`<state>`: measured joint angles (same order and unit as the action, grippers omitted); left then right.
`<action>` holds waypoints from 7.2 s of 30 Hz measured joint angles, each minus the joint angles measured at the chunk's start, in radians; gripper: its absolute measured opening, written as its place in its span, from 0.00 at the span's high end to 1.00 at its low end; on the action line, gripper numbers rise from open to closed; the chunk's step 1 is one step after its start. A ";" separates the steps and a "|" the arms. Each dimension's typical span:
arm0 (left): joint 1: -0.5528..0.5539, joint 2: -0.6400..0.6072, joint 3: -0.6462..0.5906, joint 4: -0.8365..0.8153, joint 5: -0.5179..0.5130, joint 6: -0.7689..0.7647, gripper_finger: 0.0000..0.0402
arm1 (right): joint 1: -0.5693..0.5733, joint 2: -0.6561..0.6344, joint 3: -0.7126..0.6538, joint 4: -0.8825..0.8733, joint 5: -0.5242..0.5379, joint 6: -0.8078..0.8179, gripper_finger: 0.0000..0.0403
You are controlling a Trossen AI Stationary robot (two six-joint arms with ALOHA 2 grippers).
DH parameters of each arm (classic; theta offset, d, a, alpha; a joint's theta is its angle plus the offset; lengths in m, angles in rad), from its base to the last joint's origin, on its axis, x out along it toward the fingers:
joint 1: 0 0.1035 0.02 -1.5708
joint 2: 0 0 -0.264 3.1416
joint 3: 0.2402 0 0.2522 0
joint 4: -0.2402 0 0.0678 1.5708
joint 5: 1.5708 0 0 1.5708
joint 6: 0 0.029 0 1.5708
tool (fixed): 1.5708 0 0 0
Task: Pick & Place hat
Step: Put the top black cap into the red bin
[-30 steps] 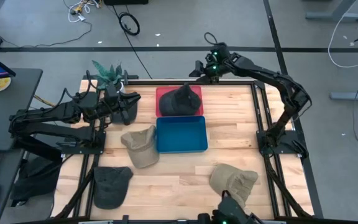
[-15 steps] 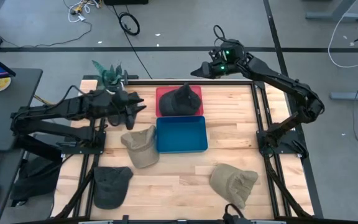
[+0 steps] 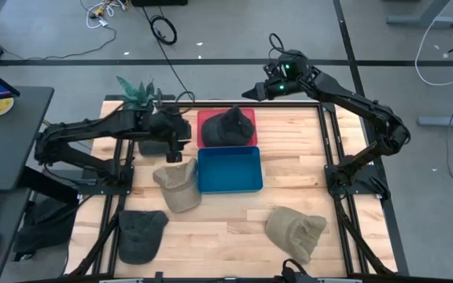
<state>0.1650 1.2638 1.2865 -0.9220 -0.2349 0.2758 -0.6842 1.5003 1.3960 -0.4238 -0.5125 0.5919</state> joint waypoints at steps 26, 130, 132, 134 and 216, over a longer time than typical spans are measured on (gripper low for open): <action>0.334 0.464 -0.002 -0.345 -0.115 -0.125 0.56 | 0.051 0.001 0.000 -0.028 0.021 -0.123 0.23; -0.139 0.043 -0.003 0.487 -0.360 1.158 1.00 | 0.086 0.022 0.002 0.269 -0.305 0.669 0.23; -0.139 0.057 -0.003 0.517 -0.362 1.157 1.00 | 0.092 0.022 0.002 0.227 -0.312 0.669 0.23; -0.141 0.061 -0.003 0.501 -0.353 1.153 1.00 | 0.090 0.023 0.002 0.189 -0.311 0.664 0.23; -0.201 0.068 -0.003 0.103 -0.656 -0.297 0.67 | 0.071 0.476 0.001 0.708 -0.253 0.734 1.00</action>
<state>-0.0358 1.3319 1.2835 -0.8187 -0.8905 -0.0216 -0.6132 1.9759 1.3968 0.2838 -0.7656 1.3254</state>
